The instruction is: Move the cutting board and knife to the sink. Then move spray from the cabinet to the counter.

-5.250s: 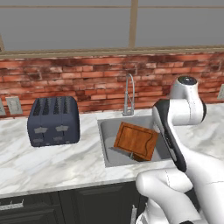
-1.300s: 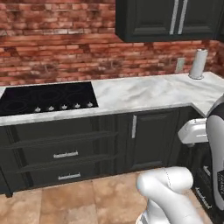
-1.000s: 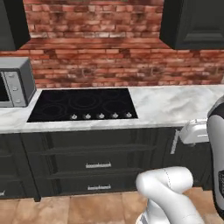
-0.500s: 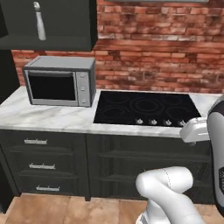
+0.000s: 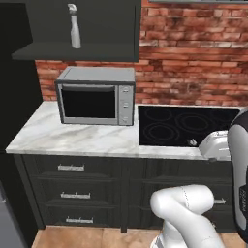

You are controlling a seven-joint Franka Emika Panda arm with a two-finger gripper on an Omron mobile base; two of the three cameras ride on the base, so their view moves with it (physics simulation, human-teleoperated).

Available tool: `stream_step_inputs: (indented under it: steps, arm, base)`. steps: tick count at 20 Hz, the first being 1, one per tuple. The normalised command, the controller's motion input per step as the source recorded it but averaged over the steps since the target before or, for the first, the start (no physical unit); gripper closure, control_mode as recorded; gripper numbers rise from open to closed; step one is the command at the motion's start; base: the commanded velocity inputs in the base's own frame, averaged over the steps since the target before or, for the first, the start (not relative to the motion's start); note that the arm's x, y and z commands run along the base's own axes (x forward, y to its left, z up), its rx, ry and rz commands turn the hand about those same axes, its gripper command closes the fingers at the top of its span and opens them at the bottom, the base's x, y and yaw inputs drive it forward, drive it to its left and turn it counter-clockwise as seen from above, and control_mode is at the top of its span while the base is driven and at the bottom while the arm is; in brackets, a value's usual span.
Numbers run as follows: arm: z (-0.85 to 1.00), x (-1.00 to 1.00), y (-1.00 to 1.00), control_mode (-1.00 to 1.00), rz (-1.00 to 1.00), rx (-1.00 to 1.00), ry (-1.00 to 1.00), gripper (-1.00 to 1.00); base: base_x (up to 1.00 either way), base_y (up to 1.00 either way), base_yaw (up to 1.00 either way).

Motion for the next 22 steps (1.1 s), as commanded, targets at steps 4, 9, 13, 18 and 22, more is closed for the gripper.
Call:
stream_step_inputs:
  steps: [4, 9, 13, 18, 22]
  arm:
    - [0.00, 0.00, 0.00, 1.00, 0.00, 0.00, 0.00, -1.00]
    - [0.00, 0.00, 0.00, 1.00, 0.00, 0.00, 0.00, -1.00]
    - [0.00, 0.00, 0.00, 1.00, 0.00, 0.00, 0.00, -1.00]
    - [0.00, 0.00, 0.00, 1.00, 0.00, 0.00, 0.00, -1.00]
    - [0.00, 0.00, 0.00, 1.00, 0.00, 0.00, 0.00, -1.00]
  base:
    - [0.39, 0.23, -0.16]
    - [0.14, 0.09, -0.06]
    - [0.04, 0.78, -0.23]
    - [0.00, 0.92, -0.27]
    - [0.00, 0.67, -0.19]
